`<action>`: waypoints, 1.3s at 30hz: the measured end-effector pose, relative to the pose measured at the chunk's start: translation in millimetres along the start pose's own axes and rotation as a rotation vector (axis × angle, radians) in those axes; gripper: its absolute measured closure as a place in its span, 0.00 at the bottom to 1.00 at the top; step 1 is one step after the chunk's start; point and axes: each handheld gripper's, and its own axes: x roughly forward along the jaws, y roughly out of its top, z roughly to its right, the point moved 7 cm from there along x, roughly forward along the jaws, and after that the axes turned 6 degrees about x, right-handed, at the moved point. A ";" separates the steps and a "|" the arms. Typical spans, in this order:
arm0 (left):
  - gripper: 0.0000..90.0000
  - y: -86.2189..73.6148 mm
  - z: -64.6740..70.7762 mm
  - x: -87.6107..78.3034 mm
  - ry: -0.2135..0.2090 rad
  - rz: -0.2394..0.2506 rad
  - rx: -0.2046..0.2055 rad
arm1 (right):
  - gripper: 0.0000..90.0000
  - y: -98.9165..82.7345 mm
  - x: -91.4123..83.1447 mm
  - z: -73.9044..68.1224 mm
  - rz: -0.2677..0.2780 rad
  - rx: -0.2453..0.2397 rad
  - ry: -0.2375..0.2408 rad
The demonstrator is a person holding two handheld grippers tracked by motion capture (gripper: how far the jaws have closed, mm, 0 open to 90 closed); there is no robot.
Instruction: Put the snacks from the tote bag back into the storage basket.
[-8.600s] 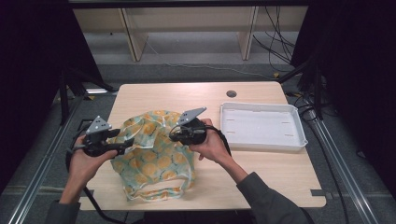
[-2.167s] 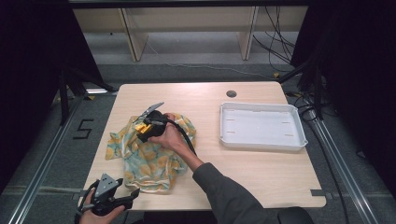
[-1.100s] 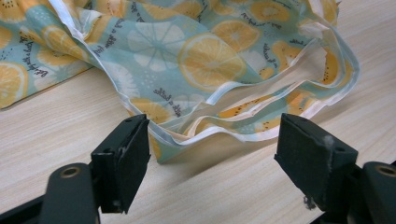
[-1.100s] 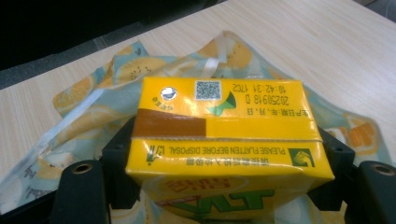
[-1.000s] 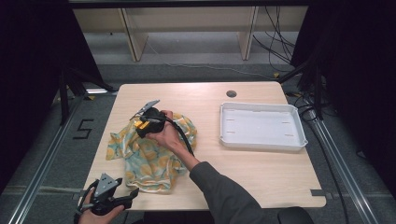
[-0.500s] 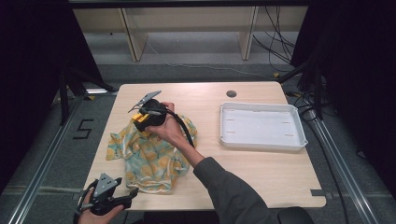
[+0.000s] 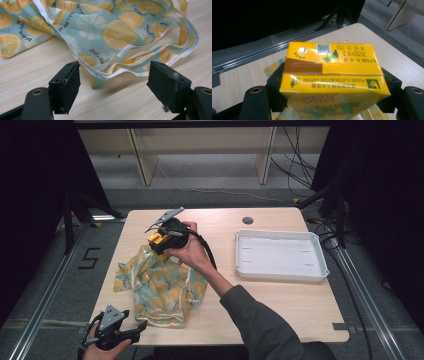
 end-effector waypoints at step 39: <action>0.28 -1.3 -5.2 -1.4 0.028 -0.012 -0.002 | 0.33 -77.0 -112.1 109.7 0.018 0.123 -0.161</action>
